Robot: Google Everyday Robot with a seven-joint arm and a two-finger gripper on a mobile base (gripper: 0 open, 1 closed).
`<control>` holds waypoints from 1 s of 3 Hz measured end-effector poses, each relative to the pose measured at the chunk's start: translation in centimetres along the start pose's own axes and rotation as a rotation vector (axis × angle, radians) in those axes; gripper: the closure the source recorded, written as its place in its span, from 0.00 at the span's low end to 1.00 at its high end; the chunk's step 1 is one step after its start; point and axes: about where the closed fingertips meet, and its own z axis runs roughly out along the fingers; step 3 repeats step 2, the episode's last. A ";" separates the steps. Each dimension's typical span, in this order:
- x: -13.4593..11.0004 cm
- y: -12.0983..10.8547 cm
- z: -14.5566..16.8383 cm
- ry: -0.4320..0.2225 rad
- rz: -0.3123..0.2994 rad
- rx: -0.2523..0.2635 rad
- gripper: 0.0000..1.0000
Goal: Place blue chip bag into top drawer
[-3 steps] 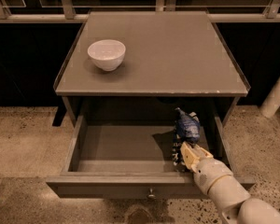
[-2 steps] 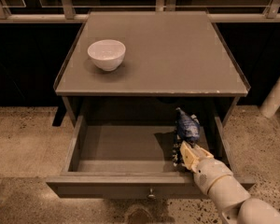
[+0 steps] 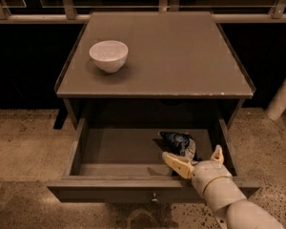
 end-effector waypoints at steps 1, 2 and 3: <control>-1.4 -1.0 -0.1 -0.024 -0.025 0.056 0.00; -1.4 -1.0 -0.1 -0.024 -0.025 0.056 0.00; -1.4 -1.0 -0.1 -0.024 -0.025 0.056 0.00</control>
Offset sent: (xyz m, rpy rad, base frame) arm 0.0051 -0.0112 0.0129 -0.0430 -0.0261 -0.0489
